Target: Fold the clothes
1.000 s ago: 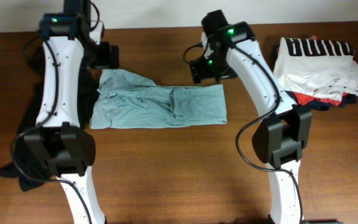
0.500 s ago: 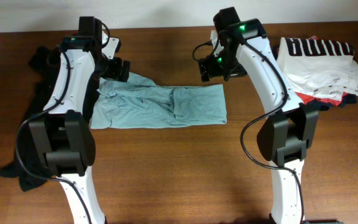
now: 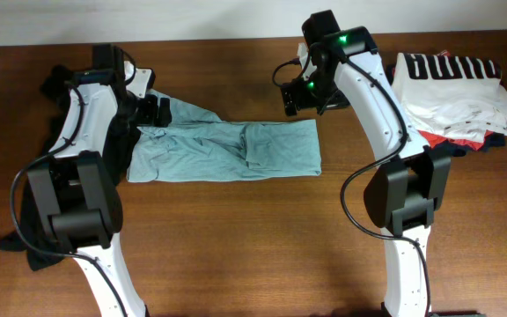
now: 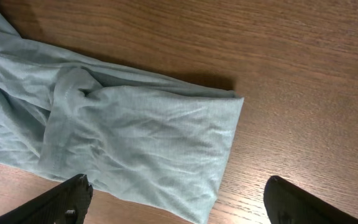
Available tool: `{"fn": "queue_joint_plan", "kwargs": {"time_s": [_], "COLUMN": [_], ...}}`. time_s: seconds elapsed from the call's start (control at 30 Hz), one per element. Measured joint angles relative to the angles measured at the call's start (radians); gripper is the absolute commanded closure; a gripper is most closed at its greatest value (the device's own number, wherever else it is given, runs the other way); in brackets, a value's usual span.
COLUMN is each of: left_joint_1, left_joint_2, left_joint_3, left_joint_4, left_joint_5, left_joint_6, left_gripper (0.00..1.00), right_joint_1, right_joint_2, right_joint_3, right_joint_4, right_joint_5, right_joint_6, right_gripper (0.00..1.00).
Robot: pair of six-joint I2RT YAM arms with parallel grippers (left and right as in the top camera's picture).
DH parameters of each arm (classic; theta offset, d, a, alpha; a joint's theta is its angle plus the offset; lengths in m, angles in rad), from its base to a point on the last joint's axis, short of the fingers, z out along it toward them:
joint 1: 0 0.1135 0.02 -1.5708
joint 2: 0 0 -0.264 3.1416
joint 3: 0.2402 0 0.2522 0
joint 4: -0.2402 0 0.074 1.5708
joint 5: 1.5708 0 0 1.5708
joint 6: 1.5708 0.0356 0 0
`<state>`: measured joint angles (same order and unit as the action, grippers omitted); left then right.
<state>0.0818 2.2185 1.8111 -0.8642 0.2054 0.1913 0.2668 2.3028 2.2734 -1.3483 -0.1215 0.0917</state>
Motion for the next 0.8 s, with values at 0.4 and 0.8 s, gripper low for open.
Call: {"fn": "queue_joint_plan", "kwargs": {"time_s": [0.4, 0.8], "left_joint_1": [-0.008, -0.008], "left_joint_2": [0.0, 0.0], "left_joint_3": [-0.105, -0.123], "left_joint_4": [0.06, 0.064], "left_joint_5": [0.049, -0.024], "left_joint_6": [0.0, -0.005], "left_gripper": [0.01, 0.01], "right_joint_1": [0.0, 0.0], "right_joint_2": [0.0, 0.0], "right_joint_3": [0.0, 0.0], "right_joint_4": [-0.022, -0.029], "right_joint_5": [0.0, 0.0], "right_joint_6": [-0.003, -0.003], "right_gripper": [0.07, 0.07]}}
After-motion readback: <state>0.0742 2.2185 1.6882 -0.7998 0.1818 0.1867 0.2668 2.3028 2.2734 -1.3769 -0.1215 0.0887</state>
